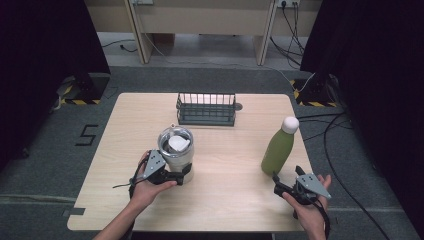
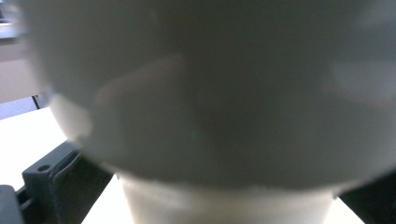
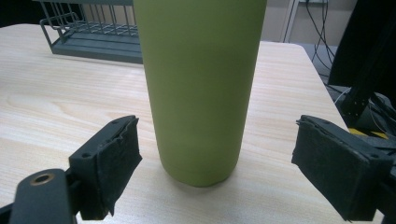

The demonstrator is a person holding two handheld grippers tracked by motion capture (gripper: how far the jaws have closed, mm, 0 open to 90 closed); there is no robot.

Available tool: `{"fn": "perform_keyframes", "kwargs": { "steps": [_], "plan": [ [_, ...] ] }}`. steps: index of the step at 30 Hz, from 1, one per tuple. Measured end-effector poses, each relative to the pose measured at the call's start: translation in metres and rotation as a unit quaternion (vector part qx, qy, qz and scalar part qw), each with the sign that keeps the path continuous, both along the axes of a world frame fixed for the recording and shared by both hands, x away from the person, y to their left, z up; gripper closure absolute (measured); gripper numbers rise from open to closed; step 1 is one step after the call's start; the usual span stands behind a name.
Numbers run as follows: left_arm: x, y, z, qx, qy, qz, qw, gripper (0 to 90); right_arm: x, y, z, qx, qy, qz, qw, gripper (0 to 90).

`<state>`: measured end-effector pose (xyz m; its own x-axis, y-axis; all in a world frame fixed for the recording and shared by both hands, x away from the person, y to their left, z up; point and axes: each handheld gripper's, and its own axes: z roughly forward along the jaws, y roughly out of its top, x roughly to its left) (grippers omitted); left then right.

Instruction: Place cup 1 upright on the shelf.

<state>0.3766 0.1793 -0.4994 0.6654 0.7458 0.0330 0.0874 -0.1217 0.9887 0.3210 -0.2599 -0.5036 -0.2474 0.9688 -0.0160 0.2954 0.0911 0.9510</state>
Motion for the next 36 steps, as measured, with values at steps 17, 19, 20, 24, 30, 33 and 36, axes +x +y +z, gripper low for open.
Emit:
{"fn": "perform_keyframes", "kwargs": {
  "steps": [17,19,20,24,30,33,36],
  "plan": [
    [0.002,-0.001,0.001,0.001,0.004,-0.001,1.0000,9.6,0.001,0.000,-0.002,0.000,0.002,-0.002,1.0000,14.6],
    [0.002,-0.001,0.002,0.005,0.004,-0.001,1.0000,9.6,0.001,0.000,-0.002,0.001,0.002,-0.002,1.0000,14.6],
    [0.002,-0.002,0.003,0.006,0.004,-0.002,1.0000,9.6,0.001,0.000,-0.002,0.001,0.002,-0.002,1.0000,14.6],
    [0.001,-0.004,0.004,0.002,0.008,-0.006,0.9999,9.7,0.001,0.000,-0.002,0.001,0.001,-0.002,1.0000,14.7],
    [0.001,-0.008,0.012,0.003,-0.006,-0.014,0.9999,9.7,0.001,0.000,-0.001,0.002,0.001,-0.002,1.0000,14.7],
    [0.003,-0.011,0.016,0.001,-0.008,-0.017,0.9998,9.7,0.001,0.000,-0.001,0.002,0.000,-0.002,1.0000,14.7],
    [0.004,-0.012,0.019,-0.001,-0.010,-0.016,0.9998,9.7,0.000,0.000,-0.001,0.003,0.000,-0.001,1.0000,14.8]
  ]
}}
